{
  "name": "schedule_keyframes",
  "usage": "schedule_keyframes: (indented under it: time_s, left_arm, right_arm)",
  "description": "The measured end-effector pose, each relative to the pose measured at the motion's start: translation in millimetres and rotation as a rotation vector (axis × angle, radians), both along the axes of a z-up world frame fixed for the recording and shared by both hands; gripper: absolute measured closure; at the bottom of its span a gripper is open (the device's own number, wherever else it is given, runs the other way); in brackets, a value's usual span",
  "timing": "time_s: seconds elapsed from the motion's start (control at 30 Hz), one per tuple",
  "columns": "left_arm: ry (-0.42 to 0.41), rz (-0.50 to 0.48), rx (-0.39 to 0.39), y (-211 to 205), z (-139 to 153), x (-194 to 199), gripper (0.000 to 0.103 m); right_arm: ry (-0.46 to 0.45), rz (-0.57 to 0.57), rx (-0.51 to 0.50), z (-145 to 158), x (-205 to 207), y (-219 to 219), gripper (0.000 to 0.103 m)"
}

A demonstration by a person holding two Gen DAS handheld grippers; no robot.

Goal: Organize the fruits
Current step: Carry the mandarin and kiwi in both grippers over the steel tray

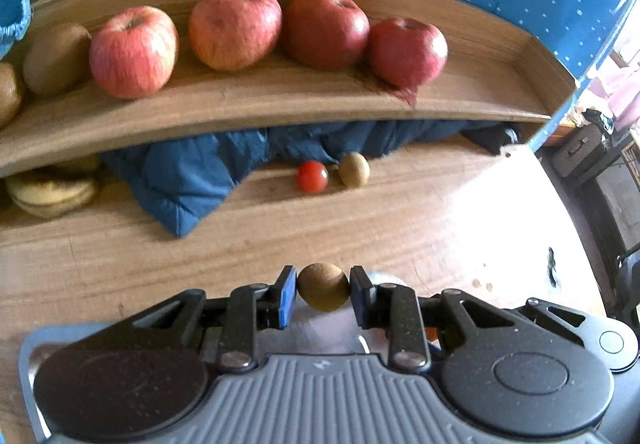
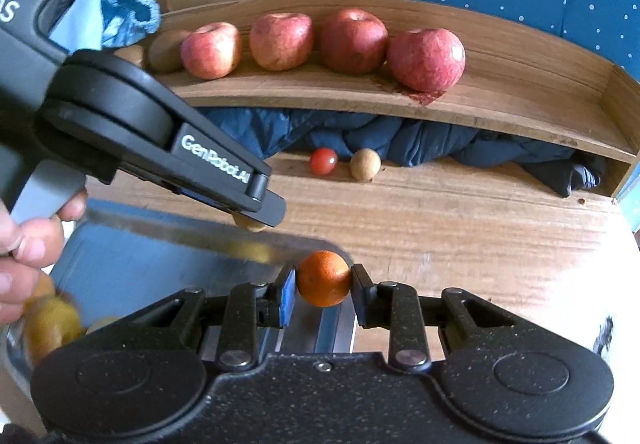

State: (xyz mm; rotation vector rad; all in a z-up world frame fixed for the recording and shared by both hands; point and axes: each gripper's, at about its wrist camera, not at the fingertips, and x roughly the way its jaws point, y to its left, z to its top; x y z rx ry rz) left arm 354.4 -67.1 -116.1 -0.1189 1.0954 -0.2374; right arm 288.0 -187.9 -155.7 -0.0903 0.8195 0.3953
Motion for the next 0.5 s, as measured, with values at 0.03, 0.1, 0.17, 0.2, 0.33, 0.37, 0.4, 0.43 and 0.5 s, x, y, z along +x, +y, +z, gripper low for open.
schedule_keyframes:
  time_s: [0.03, 0.1, 0.17, 0.2, 0.33, 0.37, 0.4, 0.43, 0.5]
  left_arm:
    - [0.004, -0.006, 0.0, -1.8, -0.8, -3.9, 0.072]
    - [0.012, -0.017, 0.002, -4.4, -1.8, -10.8, 0.072]
    - [0.019, -0.024, 0.002, -5.3, -2.6, -18.3, 0.072]
    - [0.022, -0.028, 0.003, -6.6, -3.0, -22.1, 0.072]
    - [0.035, -0.042, 0.008, -11.1, -6.0, -35.4, 0.072]
    - [0.038, -0.045, 0.009, -12.5, -6.4, -37.6, 0.072]
    - [0.04, -0.051, 0.011, -13.9, -7.0, -40.9, 0.072]
    - [0.042, -0.056, 0.014, -15.1, -7.6, -44.2, 0.072]
    - [0.045, -0.063, 0.017, -17.3, -8.6, -49.7, 0.072]
  right_arm:
    - [0.001, 0.006, 0.0, 0.3, -3.4, -0.8, 0.072]
    - [0.004, 0.018, -0.001, 0.2, -12.5, -2.5, 0.072]
    - [0.013, 0.028, 0.0, -1.0, -20.6, -4.3, 0.072]
    - [0.019, 0.034, 0.0, -2.1, -24.9, -5.2, 0.072]
    - [0.042, 0.041, -0.002, -6.9, -36.6, -8.8, 0.072]
    - [0.045, 0.041, -0.001, -7.5, -39.4, -9.7, 0.072]
    - [0.047, 0.042, 0.0, -7.7, -41.2, -10.4, 0.072]
    - [0.048, 0.044, 0.001, -7.7, -43.4, -11.0, 0.072]
    - [0.049, 0.051, 0.001, -7.2, -46.7, -11.8, 0.072]
